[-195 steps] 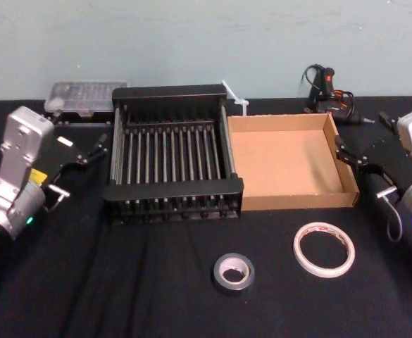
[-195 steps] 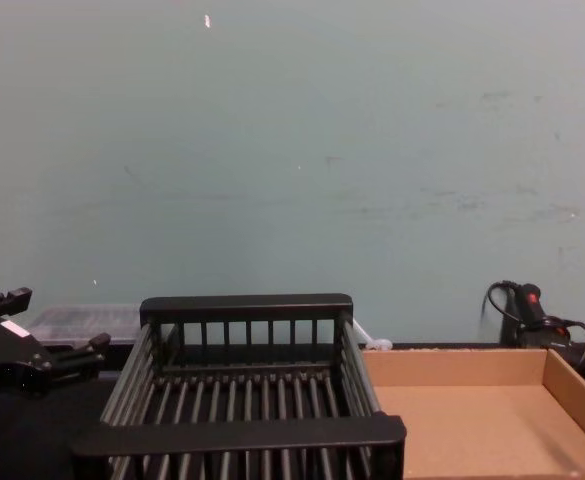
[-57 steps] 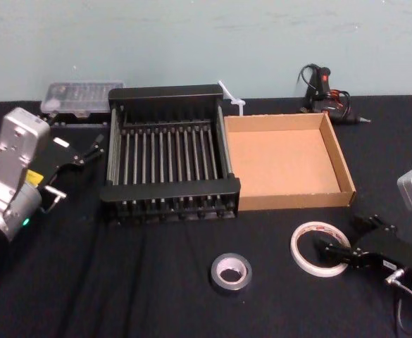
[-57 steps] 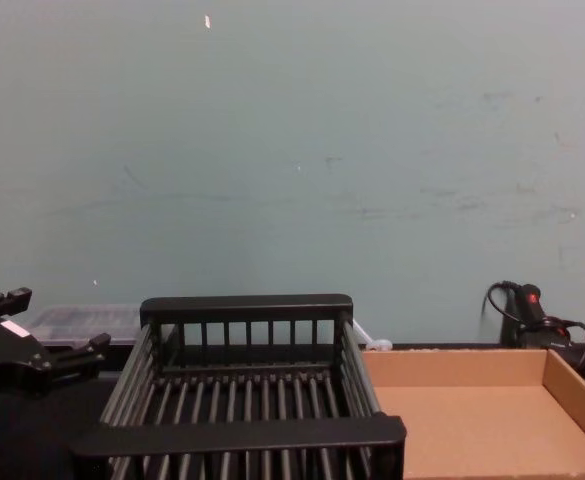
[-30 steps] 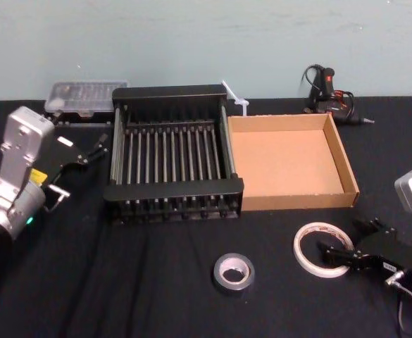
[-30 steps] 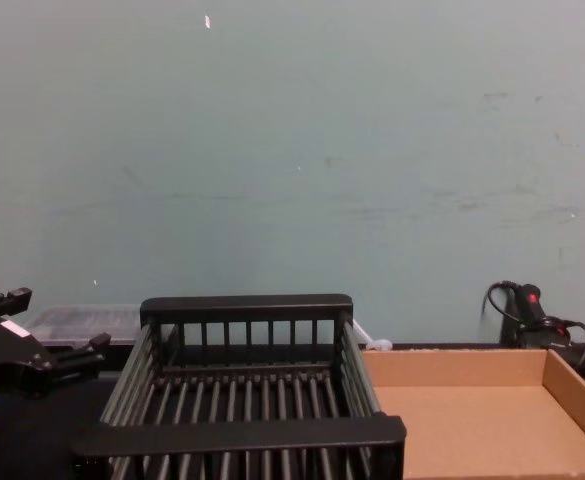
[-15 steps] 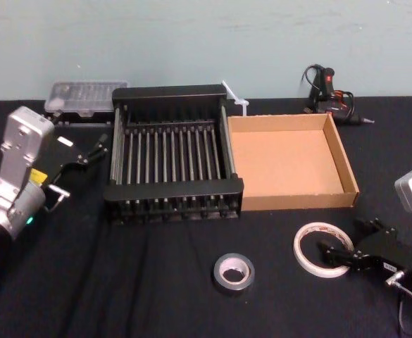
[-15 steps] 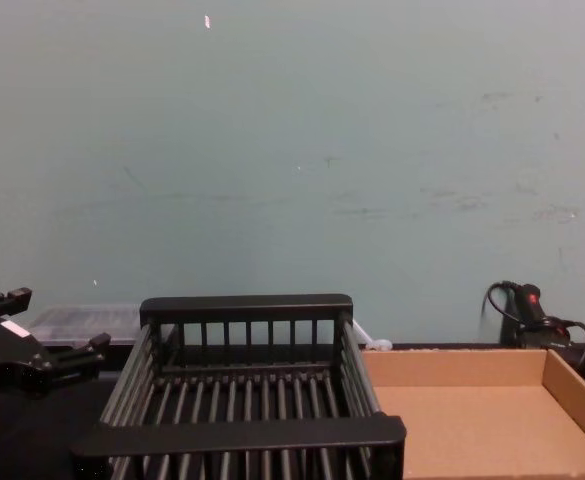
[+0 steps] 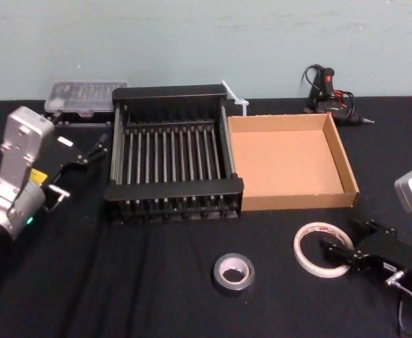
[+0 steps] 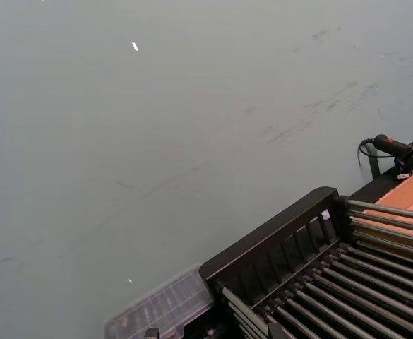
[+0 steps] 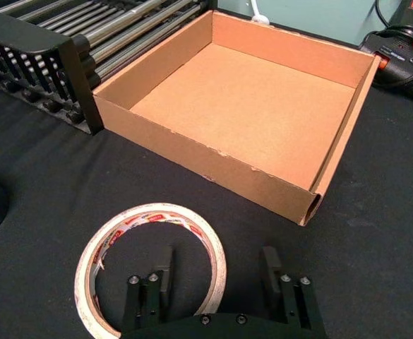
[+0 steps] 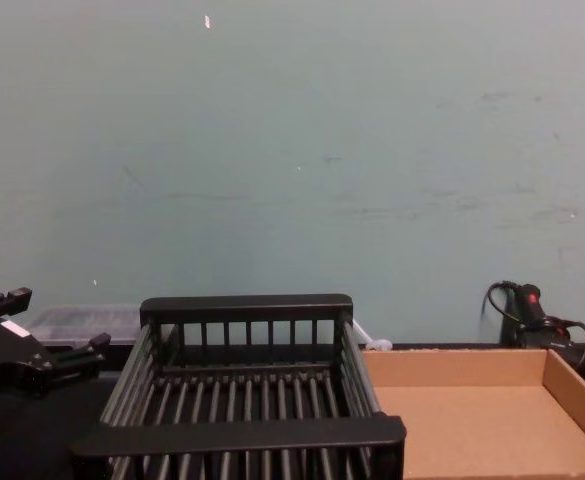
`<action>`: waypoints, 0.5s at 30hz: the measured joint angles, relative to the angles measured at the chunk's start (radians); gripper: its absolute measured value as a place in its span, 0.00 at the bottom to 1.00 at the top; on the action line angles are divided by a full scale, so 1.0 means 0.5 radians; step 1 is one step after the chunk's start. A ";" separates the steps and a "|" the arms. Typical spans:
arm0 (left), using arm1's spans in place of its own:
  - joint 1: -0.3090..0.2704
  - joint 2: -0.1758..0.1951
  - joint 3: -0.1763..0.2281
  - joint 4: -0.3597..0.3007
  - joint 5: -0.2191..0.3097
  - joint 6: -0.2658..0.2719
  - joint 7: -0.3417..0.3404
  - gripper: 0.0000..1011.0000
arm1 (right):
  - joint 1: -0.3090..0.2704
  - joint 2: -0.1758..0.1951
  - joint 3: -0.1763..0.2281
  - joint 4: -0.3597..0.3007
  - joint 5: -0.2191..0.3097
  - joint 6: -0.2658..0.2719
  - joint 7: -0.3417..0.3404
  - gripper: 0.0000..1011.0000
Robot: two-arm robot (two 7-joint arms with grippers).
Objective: Pick up the white tape and place it into the black box , Pick up the silver tape and place it into the brown box.
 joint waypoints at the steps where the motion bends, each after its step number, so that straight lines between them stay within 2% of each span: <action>1: 0.000 0.000 0.000 0.000 0.000 0.000 0.000 0.99 | 0.000 0.000 0.000 0.000 0.000 0.000 0.000 0.78; 2: 0.000 0.000 0.000 0.000 0.000 0.000 0.000 0.99 | 0.000 0.000 0.000 0.000 0.000 0.000 0.000 0.78; 4: 0.000 0.000 0.000 0.000 0.000 0.000 0.000 0.99 | 0.000 0.000 0.000 0.000 0.000 -0.001 0.000 0.70; 5: 0.000 0.000 0.000 0.000 0.000 0.000 0.000 0.99 | 0.000 0.000 0.000 0.000 0.000 -0.001 0.000 0.70; 9: 0.000 0.000 0.000 0.000 0.000 0.000 0.000 0.99 | 0.000 0.000 0.000 0.000 0.001 -0.001 0.000 0.54; 14: 0.000 0.000 0.000 0.000 0.000 0.000 0.000 0.99 | 0.000 0.000 0.000 0.000 0.002 -0.001 0.000 0.39; 15: 0.000 0.000 0.000 0.000 0.000 0.000 0.000 0.99 | 0.000 0.000 0.000 0.000 0.002 -0.001 0.000 0.34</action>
